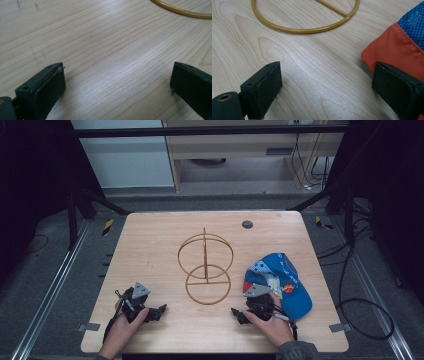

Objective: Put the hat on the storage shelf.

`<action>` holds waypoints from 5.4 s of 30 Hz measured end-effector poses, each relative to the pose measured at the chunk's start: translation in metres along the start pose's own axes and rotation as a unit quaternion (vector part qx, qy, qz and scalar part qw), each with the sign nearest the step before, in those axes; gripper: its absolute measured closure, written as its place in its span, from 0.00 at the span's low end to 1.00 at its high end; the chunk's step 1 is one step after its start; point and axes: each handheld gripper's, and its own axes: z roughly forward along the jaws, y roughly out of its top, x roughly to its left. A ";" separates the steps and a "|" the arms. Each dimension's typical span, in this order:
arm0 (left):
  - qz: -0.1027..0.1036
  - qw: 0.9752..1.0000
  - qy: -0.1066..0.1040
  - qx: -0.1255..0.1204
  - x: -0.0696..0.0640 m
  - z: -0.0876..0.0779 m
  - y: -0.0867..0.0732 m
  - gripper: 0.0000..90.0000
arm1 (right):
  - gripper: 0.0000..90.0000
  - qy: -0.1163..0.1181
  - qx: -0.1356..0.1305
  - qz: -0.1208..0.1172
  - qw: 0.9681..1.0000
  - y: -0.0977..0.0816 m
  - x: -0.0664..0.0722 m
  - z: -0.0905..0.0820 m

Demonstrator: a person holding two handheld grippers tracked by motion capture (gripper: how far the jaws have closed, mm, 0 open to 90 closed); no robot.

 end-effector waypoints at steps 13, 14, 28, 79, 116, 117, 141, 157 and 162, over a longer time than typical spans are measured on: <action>0.000 1.000 -0.001 0.000 0.000 0.000 0.000 0.00 | 0.11 -0.001 0.002 0.001 1.000 0.000 0.000 -0.001; 0.000 1.000 -0.001 0.000 0.000 0.000 0.000 0.00 | 0.11 -0.001 0.002 0.001 1.000 0.000 0.000 -0.001; 0.000 1.000 -0.001 0.000 0.000 0.000 0.000 0.00 | 0.18 0.014 0.029 -0.010 0.999 0.002 0.004 -0.025; 0.000 1.000 0.000 0.000 0.000 0.000 0.000 0.00 | 0.40 -0.055 0.154 0.065 0.984 0.051 -0.123 -0.096; 0.000 1.000 0.000 0.000 0.000 0.000 0.000 0.00 | 1.00 -0.011 0.139 0.022 0.990 0.100 -0.116 -0.142; 0.000 1.000 0.000 0.000 0.000 0.000 0.000 0.00 | 1.00 -0.011 0.135 0.015 0.991 0.104 -0.115 -0.145; 0.000 1.000 0.000 0.000 0.000 0.000 0.000 0.00 | 1.00 -0.021 0.042 -0.030 0.998 0.150 -0.095 -0.224; 0.000 1.000 0.000 -0.002 0.000 0.000 0.000 0.00 | 1.00 -0.012 -0.029 -0.053 0.998 0.192 -0.077 -0.245; 0.000 1.000 0.000 -0.001 0.000 0.000 0.000 0.00 | 1.00 -0.004 -0.027 -0.074 0.997 0.218 -0.065 -0.237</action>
